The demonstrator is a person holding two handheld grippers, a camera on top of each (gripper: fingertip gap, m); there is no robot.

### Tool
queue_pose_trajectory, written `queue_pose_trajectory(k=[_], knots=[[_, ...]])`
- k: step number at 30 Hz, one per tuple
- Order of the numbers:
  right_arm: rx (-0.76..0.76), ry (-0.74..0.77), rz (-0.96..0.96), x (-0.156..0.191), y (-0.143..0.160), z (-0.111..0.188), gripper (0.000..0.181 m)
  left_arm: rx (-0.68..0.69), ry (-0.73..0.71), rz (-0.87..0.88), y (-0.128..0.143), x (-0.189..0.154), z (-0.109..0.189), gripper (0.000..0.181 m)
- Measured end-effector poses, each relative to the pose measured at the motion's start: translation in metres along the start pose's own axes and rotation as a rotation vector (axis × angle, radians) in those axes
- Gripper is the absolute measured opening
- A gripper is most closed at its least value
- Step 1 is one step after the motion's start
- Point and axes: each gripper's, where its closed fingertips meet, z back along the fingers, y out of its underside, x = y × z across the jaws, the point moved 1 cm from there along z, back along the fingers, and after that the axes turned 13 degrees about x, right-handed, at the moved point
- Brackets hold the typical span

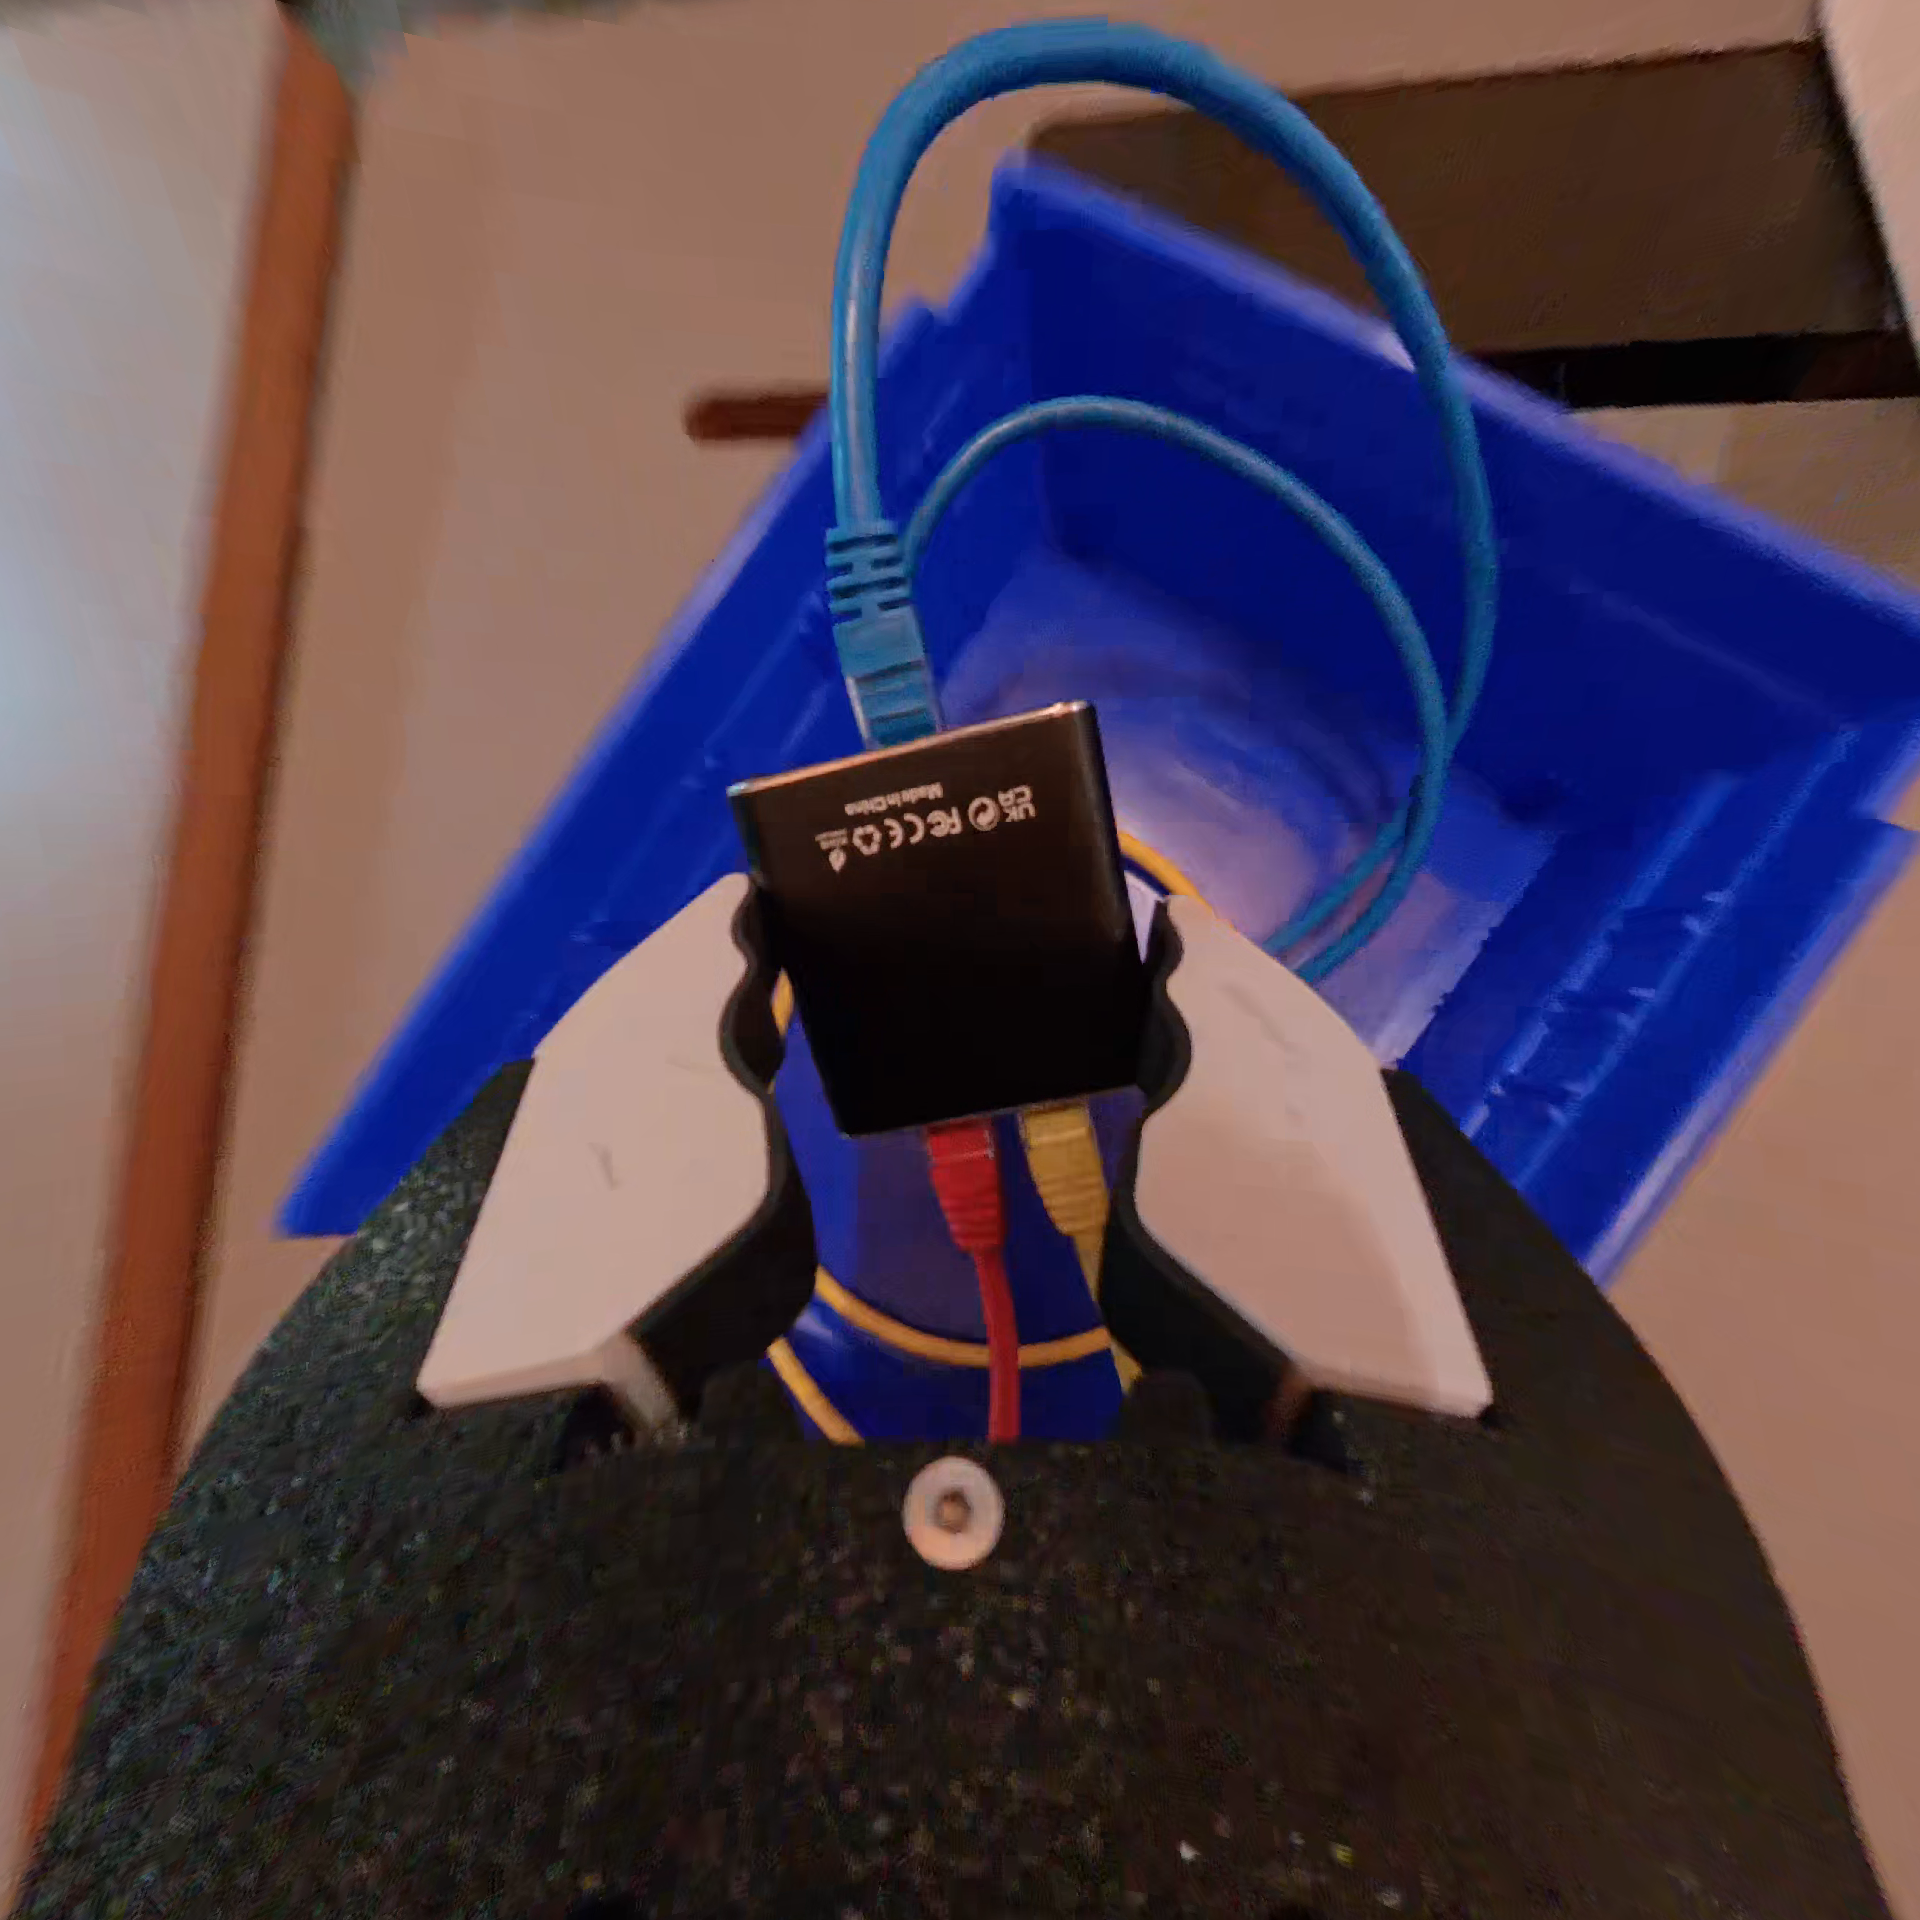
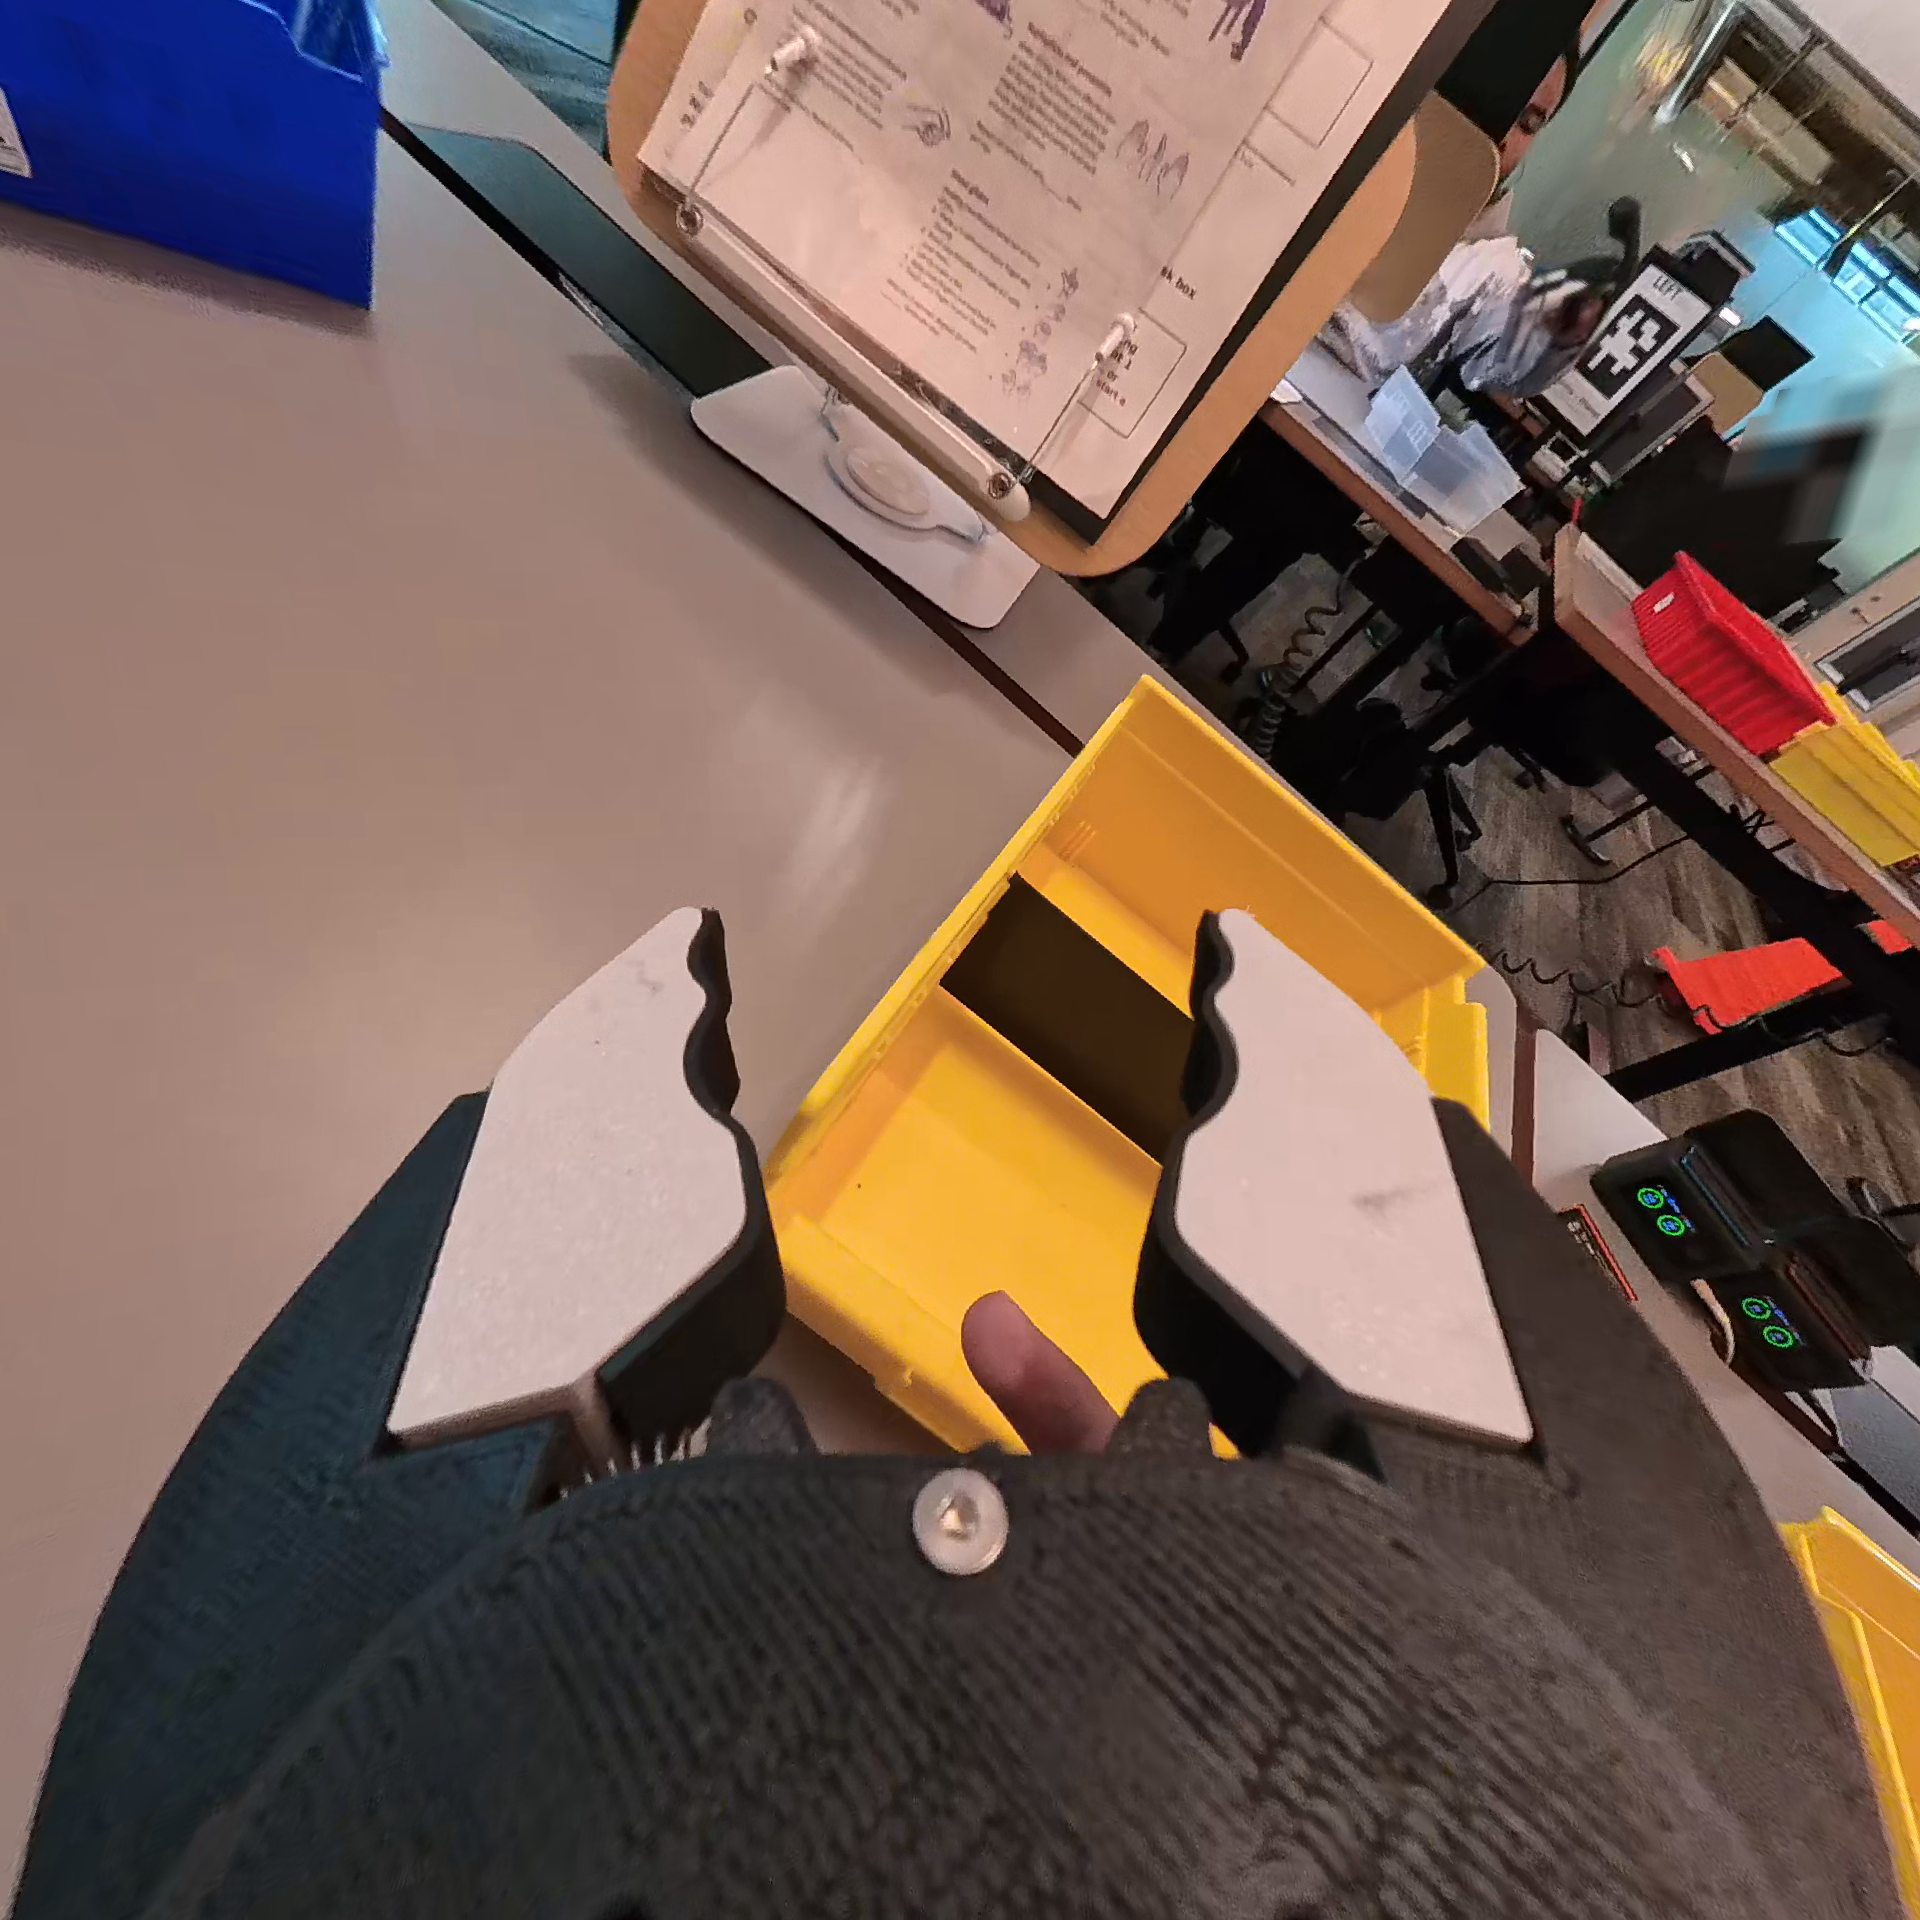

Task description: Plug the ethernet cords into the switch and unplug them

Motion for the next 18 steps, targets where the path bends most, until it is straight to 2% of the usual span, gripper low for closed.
queue_pose_trajectory(k=[6, 11, 15, 18], knots=[[-0.043, 0.006, 0.026, 0.009, -0.011, 0.018, 0.084, -0.249, -0.218, -0.180, -0.039, 0.006, 0.113, 0.067], [-0.146, -0.039, -0.039, 0.013, -0.028, 0.032, 0.082, -0.567, -0.374, -0.238, -0.066, 0.003, 0.249, 0.067], [-0.245, -0.120, -0.071, 0.029, -0.049, 0.044, 0.081, -0.815, -0.344, -0.270, -0.064, -0.023, 0.354, 0.067], [-0.312, -0.185, -0.043, 0.052, -0.070, 0.061, 0.081, -0.918, -0.305, -0.407, -0.044, -0.065, 0.395, 0.067]])
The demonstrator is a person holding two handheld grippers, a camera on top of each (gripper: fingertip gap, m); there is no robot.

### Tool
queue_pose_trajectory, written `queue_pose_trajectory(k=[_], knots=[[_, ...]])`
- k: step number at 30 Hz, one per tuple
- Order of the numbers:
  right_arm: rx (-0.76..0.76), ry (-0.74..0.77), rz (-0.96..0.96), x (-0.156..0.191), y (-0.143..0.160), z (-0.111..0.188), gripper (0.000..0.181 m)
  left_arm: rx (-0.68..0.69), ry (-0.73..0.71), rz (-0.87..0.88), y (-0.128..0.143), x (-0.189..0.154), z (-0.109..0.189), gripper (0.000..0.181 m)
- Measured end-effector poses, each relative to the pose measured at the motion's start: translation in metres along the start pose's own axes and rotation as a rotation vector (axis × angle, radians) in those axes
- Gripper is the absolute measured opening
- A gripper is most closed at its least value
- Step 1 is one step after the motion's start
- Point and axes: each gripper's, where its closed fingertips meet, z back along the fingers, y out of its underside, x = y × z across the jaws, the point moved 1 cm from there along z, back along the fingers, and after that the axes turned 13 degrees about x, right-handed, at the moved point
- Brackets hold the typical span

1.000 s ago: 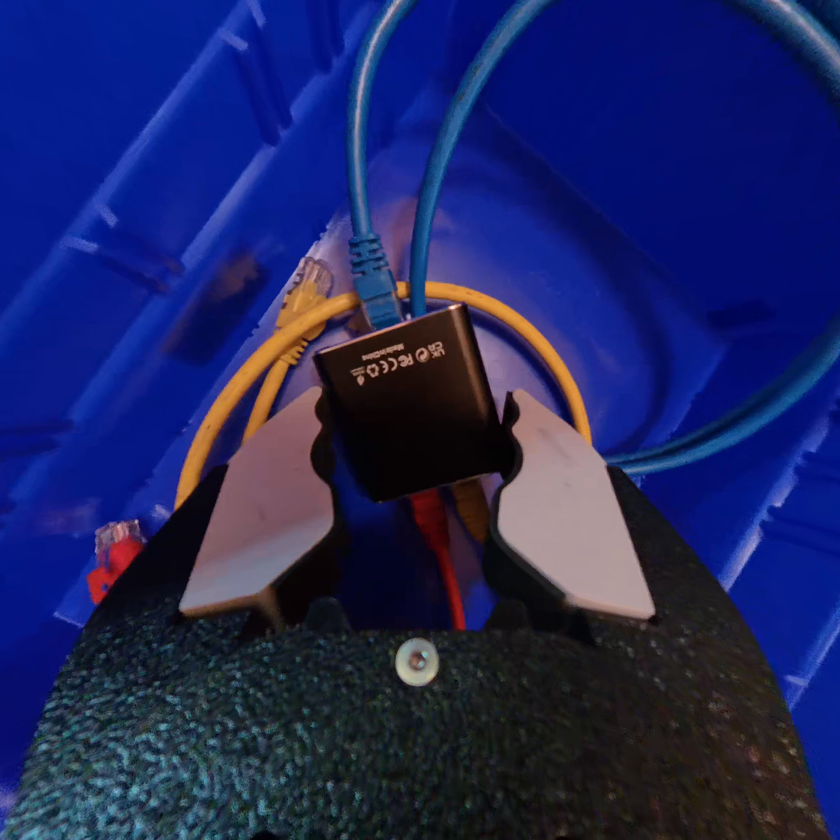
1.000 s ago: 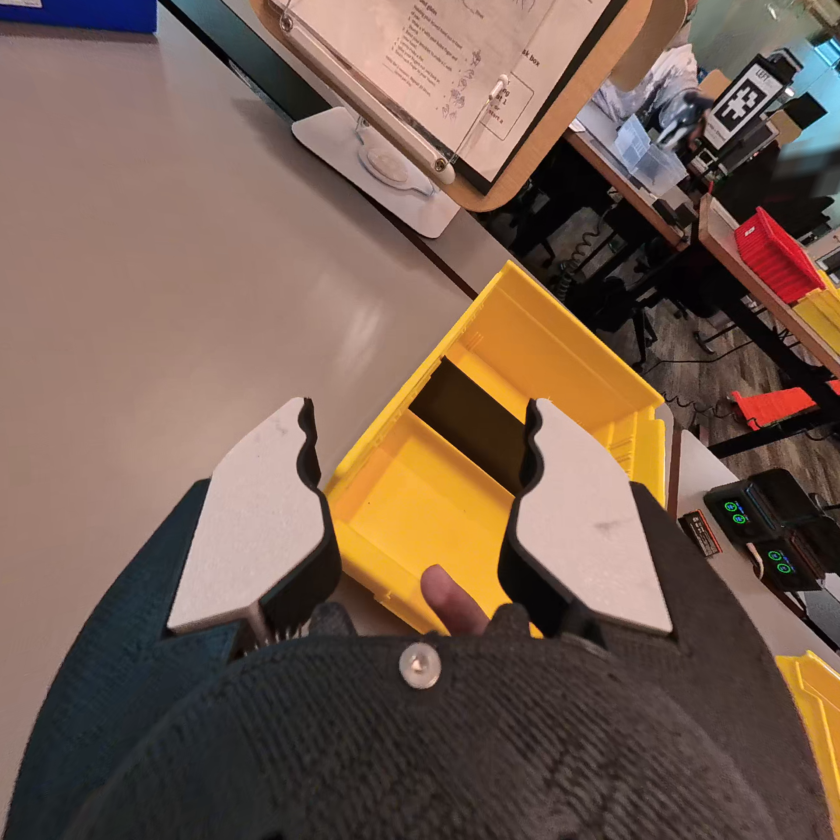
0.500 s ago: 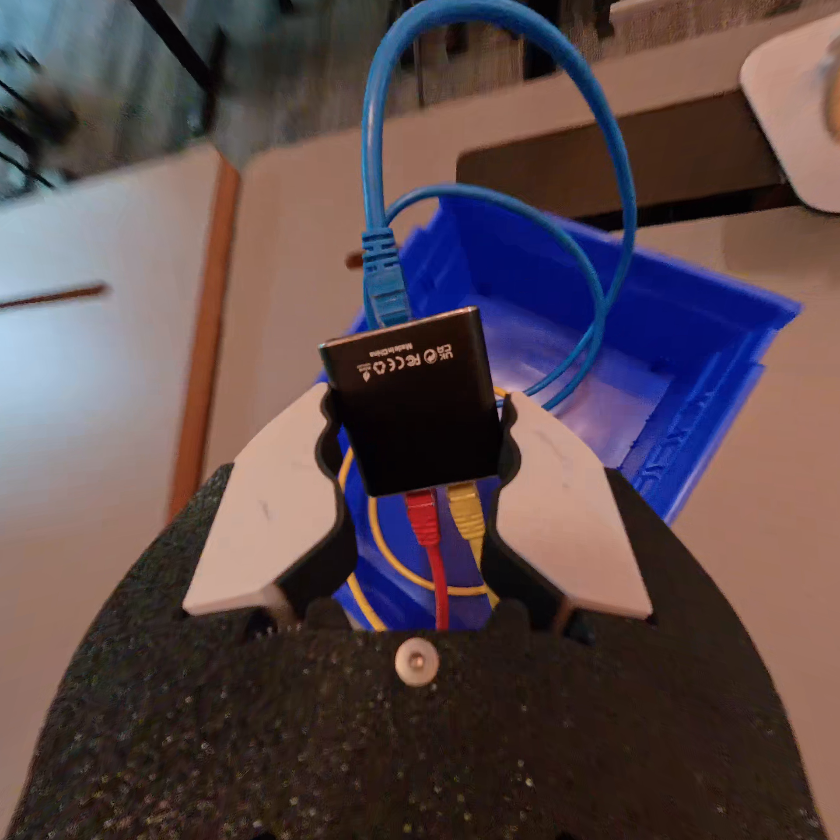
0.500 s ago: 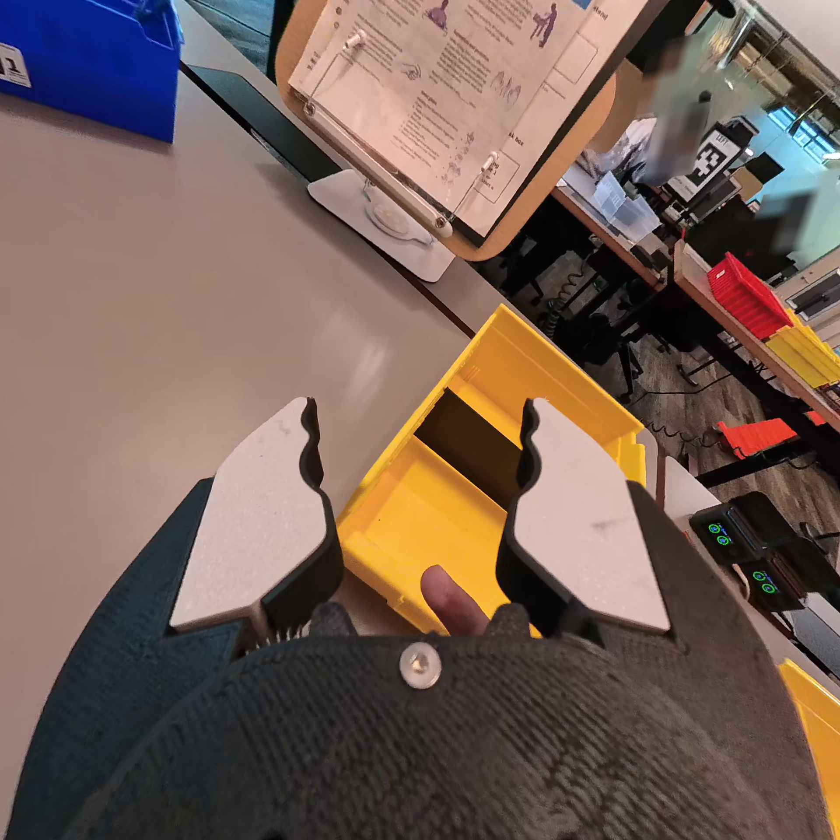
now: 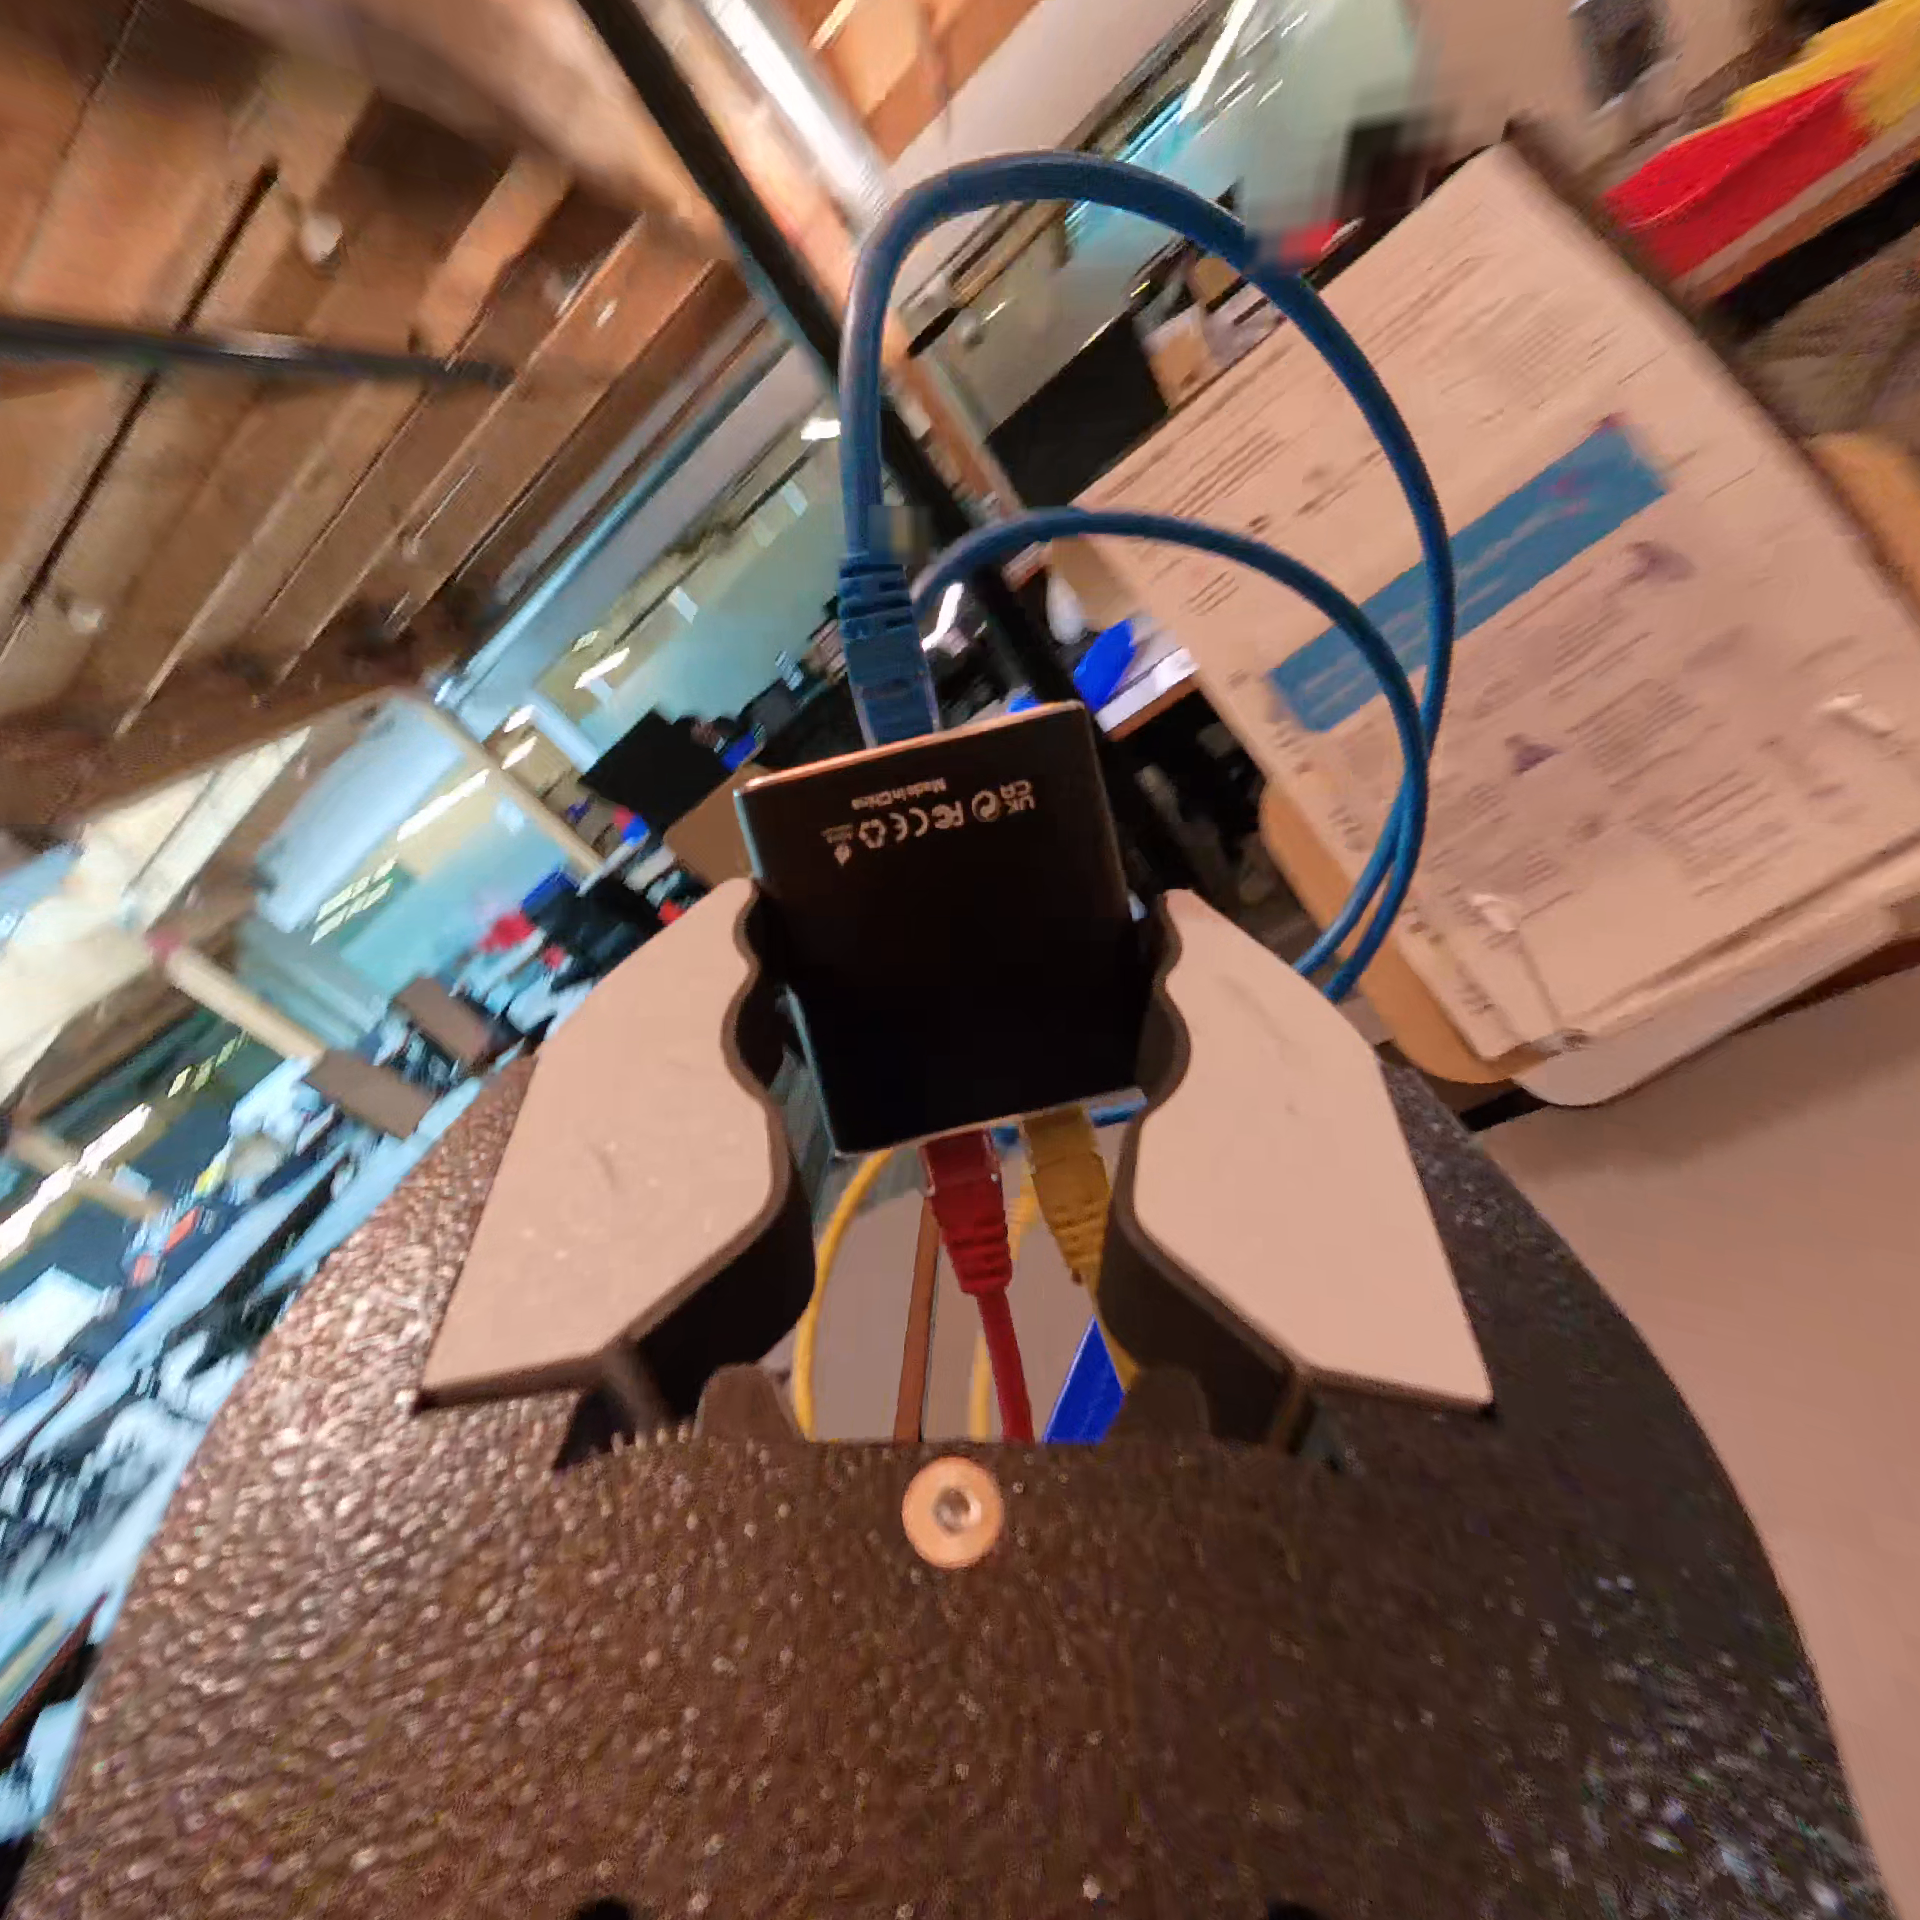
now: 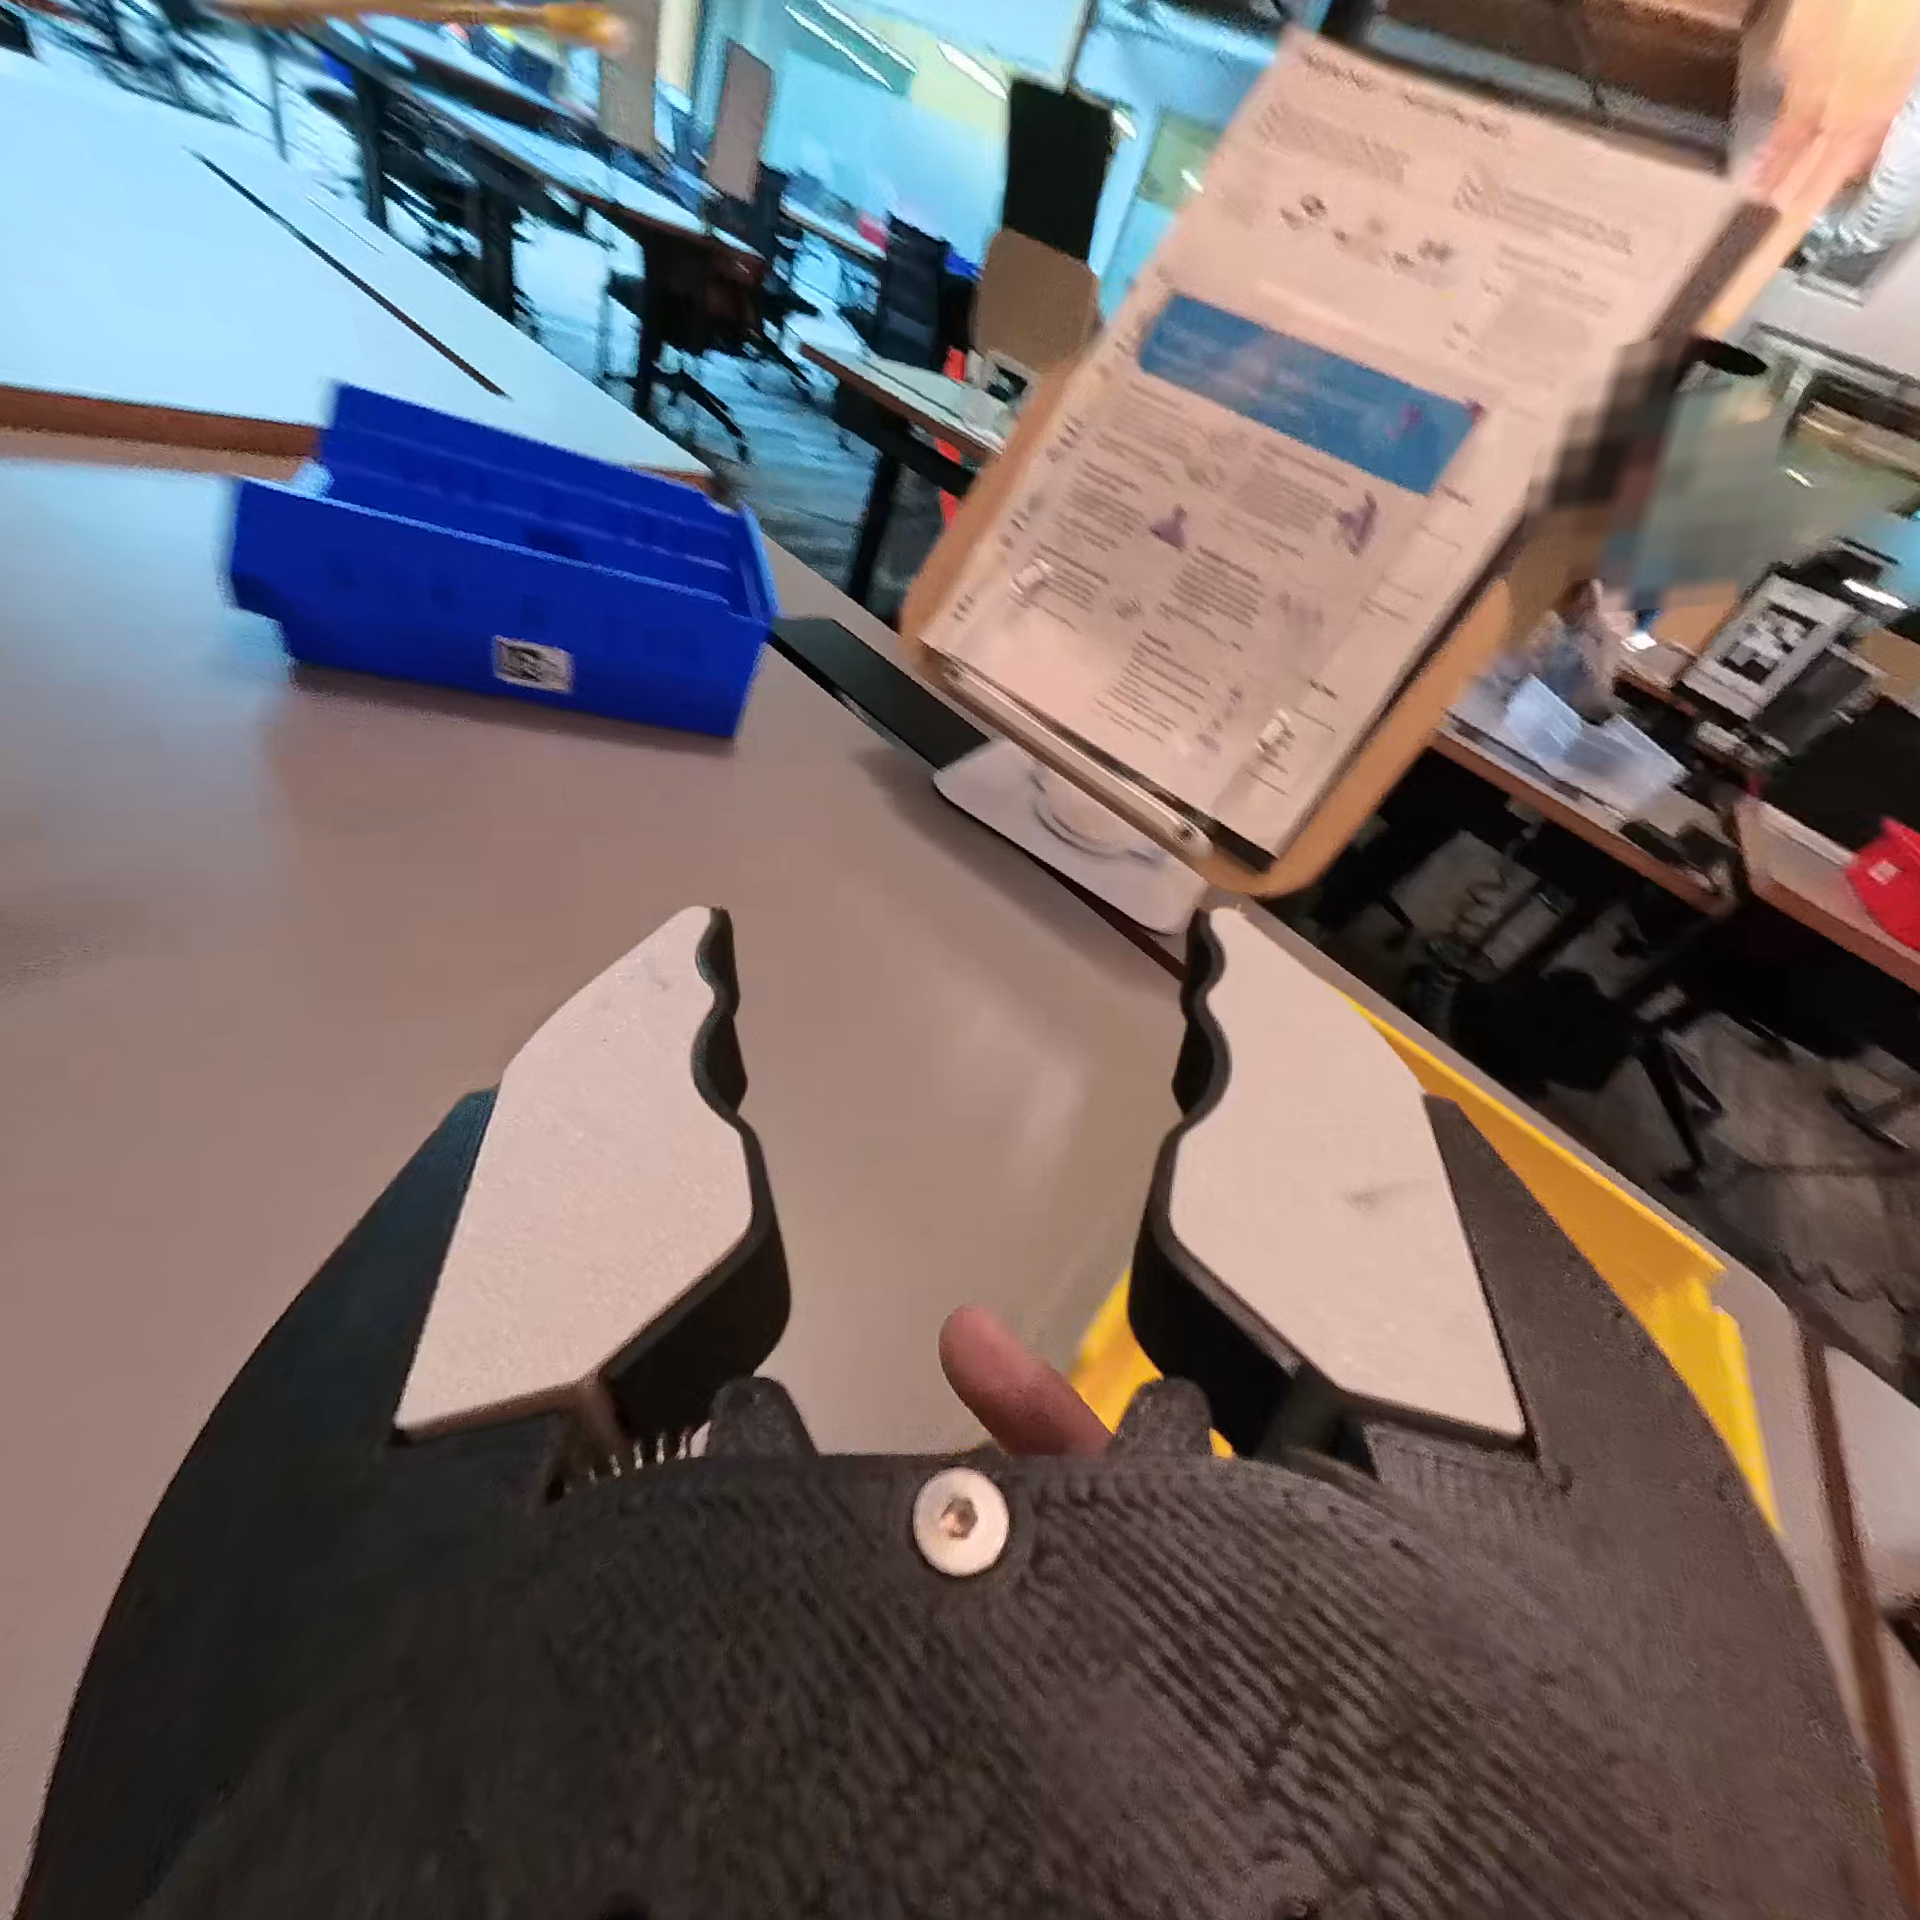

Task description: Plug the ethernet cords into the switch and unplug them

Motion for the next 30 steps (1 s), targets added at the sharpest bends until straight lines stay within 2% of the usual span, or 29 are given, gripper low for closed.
queue_pose_trajectory(k=[4, 7, 9, 11, 16, 18, 20, 22, 26, 30], knots=[[-0.219, -0.231, -0.048, 0.065, -0.055, 0.018, 0.078, -0.100, 0.193, -0.190, -0.009, -0.079, 0.040, 0.066], [-0.388, -0.390, -0.219, 0.098, -0.087, 0.022, 0.071, -0.164, 0.285, -0.284, 0.010, -0.146, 0.054, 0.066], [-0.392, -0.441, -0.332, 0.105, -0.085, 0.004, 0.067, -0.214, 0.344, -0.319, 0.031, -0.193, 0.059, 0.066], [-0.327, -0.470, -0.418, 0.108, -0.070, -0.024, 0.069, -0.275, 0.391, -0.360, 0.053, -0.240, 0.065, 0.066], [-0.228, -0.537, -0.517, 0.115, -0.036, -0.072, 0.060, -0.347, 0.345, -0.553, 0.106, -0.323, 0.068, 0.066], [-0.193, -0.512, -0.482, 0.115, -0.023, -0.086, 0.061, -0.404, 0.334, -0.610, 0.117, -0.343, 0.071, 0.066], [-0.188, -0.537, -0.471, 0.120, -0.013, -0.095, 0.055, -0.449, 0.430, -0.663, 0.127, -0.367, 0.077, 0.066], [-0.187, -0.638, -0.454, 0.132, -0.006, -0.098, 0.026, -0.504, 0.496, -0.655, 0.129, -0.382, 0.083, 0.066], [-0.144, -0.692, -0.637, 0.127, 0.008, -0.109, 0.024, -0.503, 0.580, -0.635, 0.140, -0.399, 0.075, 0.066], [-0.214, -0.802, -1.049, 0.106, 0.017, -0.109, 0.024, -0.530, 0.578, -0.488, 0.135, -0.390, 0.082, 0.066]])
